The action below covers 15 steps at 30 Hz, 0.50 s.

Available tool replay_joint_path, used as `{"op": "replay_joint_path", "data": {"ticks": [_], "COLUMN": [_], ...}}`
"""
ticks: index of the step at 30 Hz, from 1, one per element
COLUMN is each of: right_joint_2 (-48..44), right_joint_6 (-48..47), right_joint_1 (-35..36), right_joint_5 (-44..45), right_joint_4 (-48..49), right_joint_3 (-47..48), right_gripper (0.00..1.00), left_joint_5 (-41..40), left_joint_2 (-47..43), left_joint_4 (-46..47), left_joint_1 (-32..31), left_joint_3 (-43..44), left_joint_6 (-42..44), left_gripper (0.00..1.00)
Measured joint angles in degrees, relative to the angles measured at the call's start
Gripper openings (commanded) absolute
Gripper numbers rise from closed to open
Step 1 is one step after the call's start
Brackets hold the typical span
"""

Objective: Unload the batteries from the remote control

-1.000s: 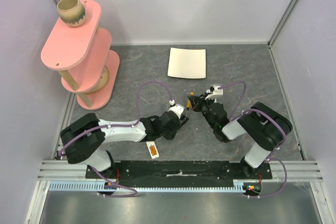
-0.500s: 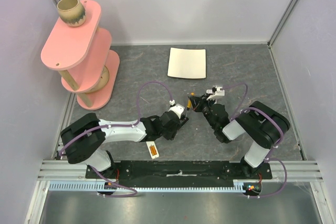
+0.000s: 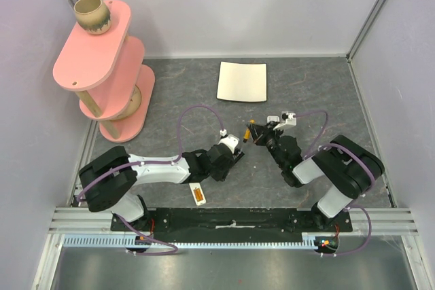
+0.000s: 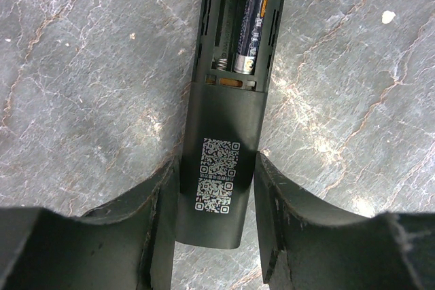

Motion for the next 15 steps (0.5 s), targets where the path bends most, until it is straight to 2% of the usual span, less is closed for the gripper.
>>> {"op": "replay_joint_path", "data": {"ticks": [6, 15], "right_joint_2": [-1.73, 0.9], "right_joint_6": [4.74, 5.97], "right_joint_1": [0.94, 1.64], "right_joint_5": [-5.07, -8.72], "right_joint_4": [1.77, -0.31], "right_joint_3": [-0.04, 0.02], "right_gripper": [0.0, 0.0], "left_joint_5": [-0.04, -0.07], "left_joint_2": [0.42, 1.29], "left_joint_4": [0.0, 2.21], "left_joint_1": [0.0, 0.07], "left_joint_3": [0.39, 0.61], "left_joint_6": [-0.02, -0.02], "left_gripper": [0.02, 0.02]}}
